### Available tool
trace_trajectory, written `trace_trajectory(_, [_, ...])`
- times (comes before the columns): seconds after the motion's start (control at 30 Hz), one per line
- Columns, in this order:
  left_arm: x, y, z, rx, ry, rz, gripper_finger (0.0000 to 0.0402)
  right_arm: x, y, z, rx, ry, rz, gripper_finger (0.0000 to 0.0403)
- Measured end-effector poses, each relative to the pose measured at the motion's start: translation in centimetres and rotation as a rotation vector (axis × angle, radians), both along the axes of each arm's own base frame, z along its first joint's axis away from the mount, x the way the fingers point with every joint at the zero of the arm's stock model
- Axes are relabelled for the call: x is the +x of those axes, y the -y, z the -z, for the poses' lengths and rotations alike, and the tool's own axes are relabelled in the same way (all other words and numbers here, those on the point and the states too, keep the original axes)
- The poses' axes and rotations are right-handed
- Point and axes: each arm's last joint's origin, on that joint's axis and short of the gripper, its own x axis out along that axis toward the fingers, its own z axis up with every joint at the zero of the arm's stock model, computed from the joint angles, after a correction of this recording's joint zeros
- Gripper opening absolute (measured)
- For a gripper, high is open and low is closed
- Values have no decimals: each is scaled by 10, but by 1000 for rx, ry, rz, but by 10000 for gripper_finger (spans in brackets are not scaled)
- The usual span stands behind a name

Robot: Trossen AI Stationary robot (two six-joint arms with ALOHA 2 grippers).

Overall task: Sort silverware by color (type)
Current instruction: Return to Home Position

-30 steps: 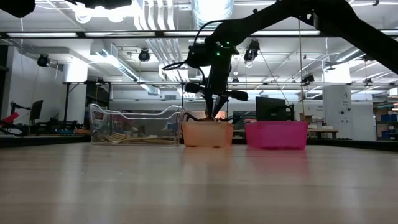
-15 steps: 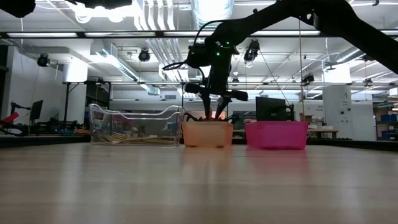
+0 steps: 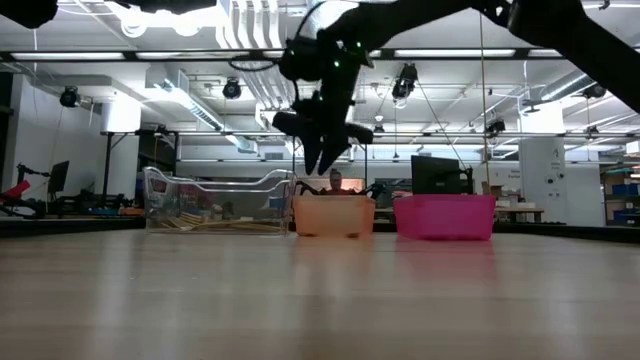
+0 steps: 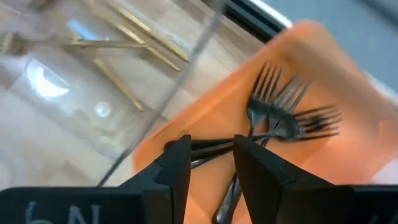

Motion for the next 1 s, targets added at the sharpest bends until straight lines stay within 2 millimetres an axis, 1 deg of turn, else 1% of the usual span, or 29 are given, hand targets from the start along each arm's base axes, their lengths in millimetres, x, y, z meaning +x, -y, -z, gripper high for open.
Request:
trace_trajectory(0.13, [2, 1, 1, 4, 1, 42, 162, 7, -33, -11, -124, -38, -85, 103])
trace_trajectory(0.23, [4, 3, 3, 10, 9, 128, 162, 8, -57, -22, -189, -52, -152, 100])
trace_trajectory(0.43, [11, 12, 6, 7, -31, 348, 162, 10, -102, -36, -253, -74, -350, 100])
trace_trajectory(0.57, [14, 17, 5, -60, -53, 443, 162, 9, -129, -44, -282, -75, -458, 100])
trace_trajectory(0.7, [14, 21, 4, -171, -78, 494, 162, 3, -158, -46, -317, -99, -585, 100])
trace_trajectory(0.8, [12, 27, 3, -265, -98, 543, 162, -4, -178, -43, -339, -73, -652, 100])
trace_trajectory(0.9, [9, 36, 5, -348, -102, 595, 162, -17, -195, -40, -361, -27, -701, 100])
trace_trajectory(1.0, [5, 45, 7, -384, -101, 653, 162, -32, -209, -37, -376, 61, -733, 100])
